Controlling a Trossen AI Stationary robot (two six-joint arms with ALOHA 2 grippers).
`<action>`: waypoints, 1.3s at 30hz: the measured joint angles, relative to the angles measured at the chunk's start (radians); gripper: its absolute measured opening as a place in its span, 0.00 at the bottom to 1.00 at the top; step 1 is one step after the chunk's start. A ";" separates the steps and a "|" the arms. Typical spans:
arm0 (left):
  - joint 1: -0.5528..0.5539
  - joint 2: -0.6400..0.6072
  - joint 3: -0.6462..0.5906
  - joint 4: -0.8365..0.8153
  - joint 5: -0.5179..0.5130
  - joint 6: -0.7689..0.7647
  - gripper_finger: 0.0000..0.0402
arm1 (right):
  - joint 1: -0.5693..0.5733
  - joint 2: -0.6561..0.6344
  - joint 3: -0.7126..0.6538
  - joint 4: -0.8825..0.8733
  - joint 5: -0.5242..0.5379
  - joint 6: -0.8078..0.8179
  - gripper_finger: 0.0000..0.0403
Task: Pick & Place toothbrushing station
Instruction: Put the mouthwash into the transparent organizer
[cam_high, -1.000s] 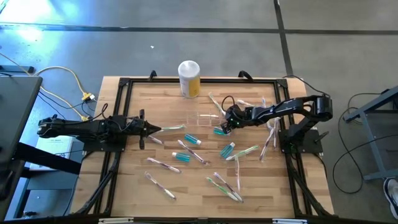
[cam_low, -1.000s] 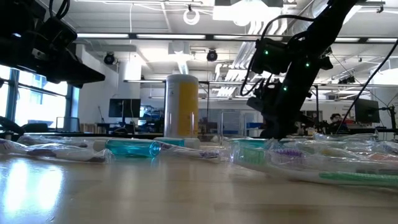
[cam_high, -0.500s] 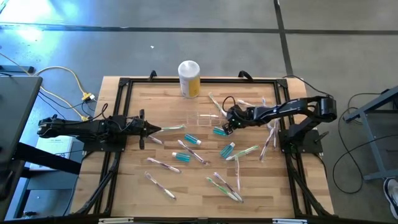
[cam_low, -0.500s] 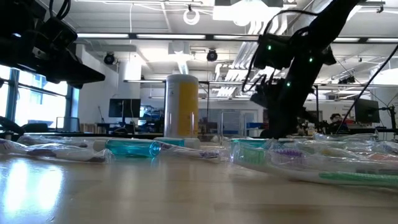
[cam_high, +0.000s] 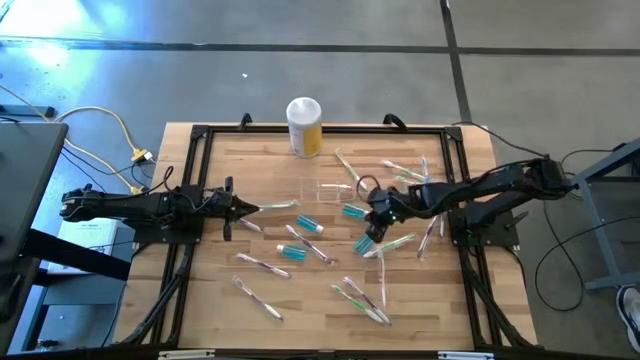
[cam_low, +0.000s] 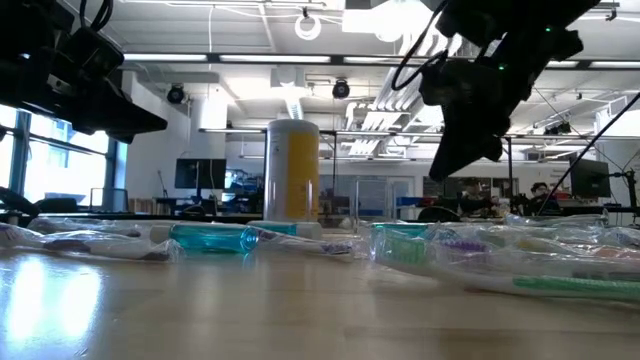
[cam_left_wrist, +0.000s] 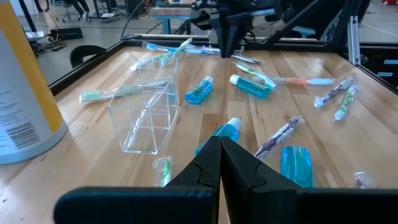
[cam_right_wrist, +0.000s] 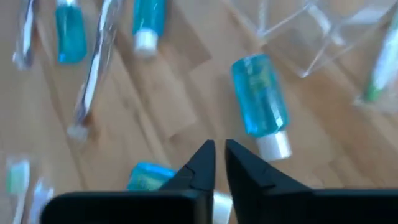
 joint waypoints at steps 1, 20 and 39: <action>0.000 0.000 0.000 0.000 0.000 0.000 0.00 | 0.008 0.000 0.000 0.000 0.001 -0.013 0.14; 0.000 0.000 0.000 0.002 -0.004 0.002 0.00 | 0.028 0.014 0.000 -0.015 0.113 -0.279 0.55; 0.000 0.000 0.000 0.001 -0.004 0.002 0.00 | 0.027 0.014 0.000 -0.014 -0.005 -0.263 0.55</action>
